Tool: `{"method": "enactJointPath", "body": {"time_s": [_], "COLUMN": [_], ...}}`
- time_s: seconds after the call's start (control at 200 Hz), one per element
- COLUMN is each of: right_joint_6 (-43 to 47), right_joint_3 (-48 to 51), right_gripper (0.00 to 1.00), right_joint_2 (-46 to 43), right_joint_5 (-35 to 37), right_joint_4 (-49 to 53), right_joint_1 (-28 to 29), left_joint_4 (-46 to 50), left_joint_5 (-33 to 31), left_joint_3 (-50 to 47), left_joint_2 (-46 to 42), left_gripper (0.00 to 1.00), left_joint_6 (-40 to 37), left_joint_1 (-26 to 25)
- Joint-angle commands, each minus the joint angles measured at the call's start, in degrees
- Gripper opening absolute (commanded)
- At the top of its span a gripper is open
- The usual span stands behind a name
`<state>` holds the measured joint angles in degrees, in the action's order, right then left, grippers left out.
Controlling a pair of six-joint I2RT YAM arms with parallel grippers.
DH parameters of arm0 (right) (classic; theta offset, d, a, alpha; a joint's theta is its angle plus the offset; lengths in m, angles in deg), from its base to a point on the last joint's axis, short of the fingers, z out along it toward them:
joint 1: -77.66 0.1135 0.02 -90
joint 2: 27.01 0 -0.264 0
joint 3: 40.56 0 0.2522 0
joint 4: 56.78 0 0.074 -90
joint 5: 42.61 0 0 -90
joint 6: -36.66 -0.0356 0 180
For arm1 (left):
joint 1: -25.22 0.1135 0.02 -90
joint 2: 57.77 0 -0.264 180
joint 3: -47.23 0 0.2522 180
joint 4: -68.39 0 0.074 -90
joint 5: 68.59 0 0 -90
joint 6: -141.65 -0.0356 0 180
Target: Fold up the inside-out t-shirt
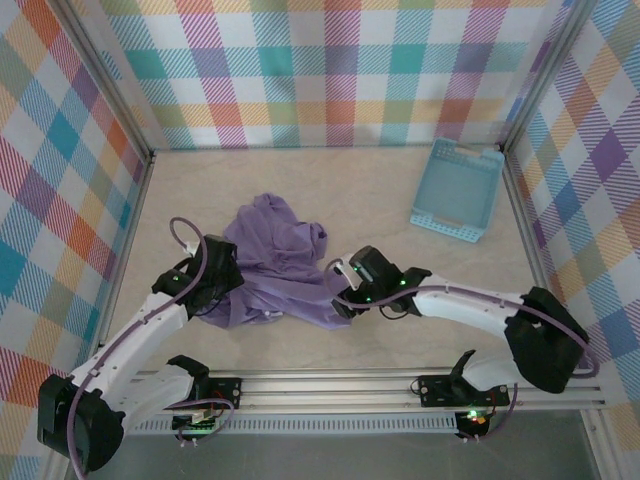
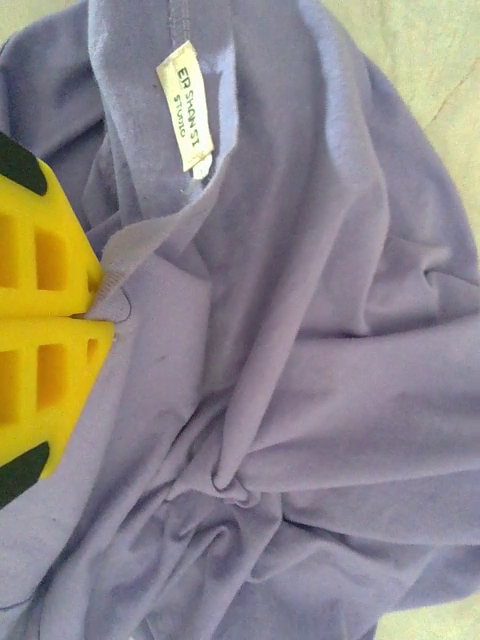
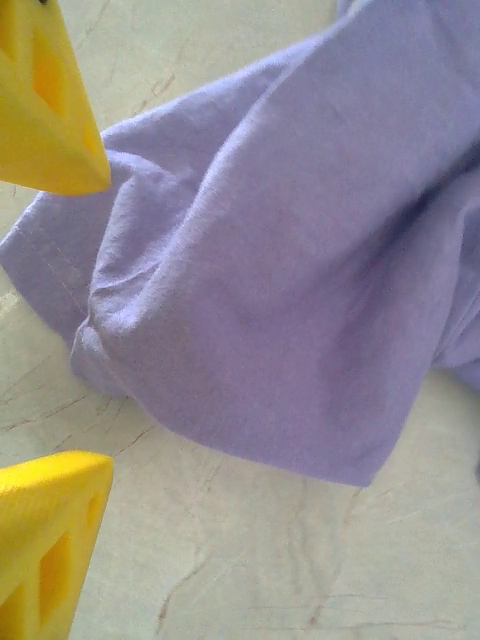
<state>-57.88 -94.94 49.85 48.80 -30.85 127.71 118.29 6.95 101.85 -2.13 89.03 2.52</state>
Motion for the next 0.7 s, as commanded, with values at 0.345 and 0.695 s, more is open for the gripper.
{"method": "enactJointPath", "body": {"time_s": [0.345, 0.695], "right_joint_6": [7.70, 8.50], "right_joint_3": [2.95, 0.32], "right_gripper": [0.61, 0.54], "right_joint_2": [5.97, 11.53], "right_joint_5": [-1.13, -1.12], "right_joint_4": [-11.24, -12.50], "right_joint_1": [5.83, 7.73], "left_joint_4": [6.24, 5.70], "left_joint_5": [-4.45, -4.21], "left_joint_3": [5.25, 5.67], "left_joint_2": [0.53, 2.73], "left_gripper": [0.01, 0.00], "left_joint_6": [-2.52, -3.46], "left_joint_1": [3.51, 4.18]}}
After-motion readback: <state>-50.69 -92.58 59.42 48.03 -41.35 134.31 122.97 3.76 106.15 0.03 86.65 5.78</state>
